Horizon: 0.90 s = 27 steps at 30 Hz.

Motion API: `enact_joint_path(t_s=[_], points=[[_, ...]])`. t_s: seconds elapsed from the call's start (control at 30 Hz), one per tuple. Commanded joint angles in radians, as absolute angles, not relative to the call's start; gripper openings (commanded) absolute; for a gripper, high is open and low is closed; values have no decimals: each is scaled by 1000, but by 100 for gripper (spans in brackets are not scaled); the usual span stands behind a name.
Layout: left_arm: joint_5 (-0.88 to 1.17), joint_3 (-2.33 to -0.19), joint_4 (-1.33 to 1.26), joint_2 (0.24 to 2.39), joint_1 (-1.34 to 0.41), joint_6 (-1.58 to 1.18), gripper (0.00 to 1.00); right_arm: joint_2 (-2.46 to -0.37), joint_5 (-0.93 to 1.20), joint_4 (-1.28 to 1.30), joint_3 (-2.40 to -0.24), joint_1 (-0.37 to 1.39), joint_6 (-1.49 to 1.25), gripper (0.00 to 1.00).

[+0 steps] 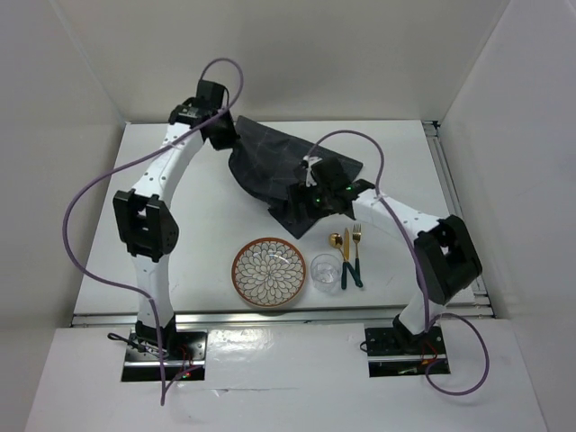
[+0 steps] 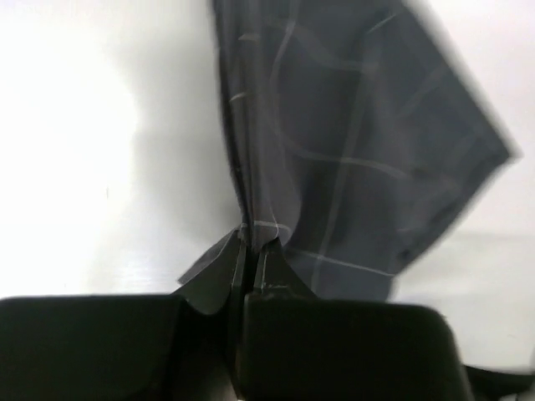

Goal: Set the dinner table for one person

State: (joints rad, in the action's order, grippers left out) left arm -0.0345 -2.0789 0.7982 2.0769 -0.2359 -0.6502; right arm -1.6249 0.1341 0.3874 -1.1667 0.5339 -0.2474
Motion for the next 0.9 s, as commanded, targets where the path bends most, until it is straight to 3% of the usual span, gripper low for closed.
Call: enact_joint_path(t_s=[0.0,0.5,0.87], points=[[52,-2236,876,2032,-212,-595,0,-1686,153,301,-1206,575,-198,100],[175,-2296,839,2052,-112,-617,0,-1965,-84,339,-1385,683,-144,100],[218,-2296,821,2094,-83,-626,0,-2026,-168,348,-1342,701,-120,88]])
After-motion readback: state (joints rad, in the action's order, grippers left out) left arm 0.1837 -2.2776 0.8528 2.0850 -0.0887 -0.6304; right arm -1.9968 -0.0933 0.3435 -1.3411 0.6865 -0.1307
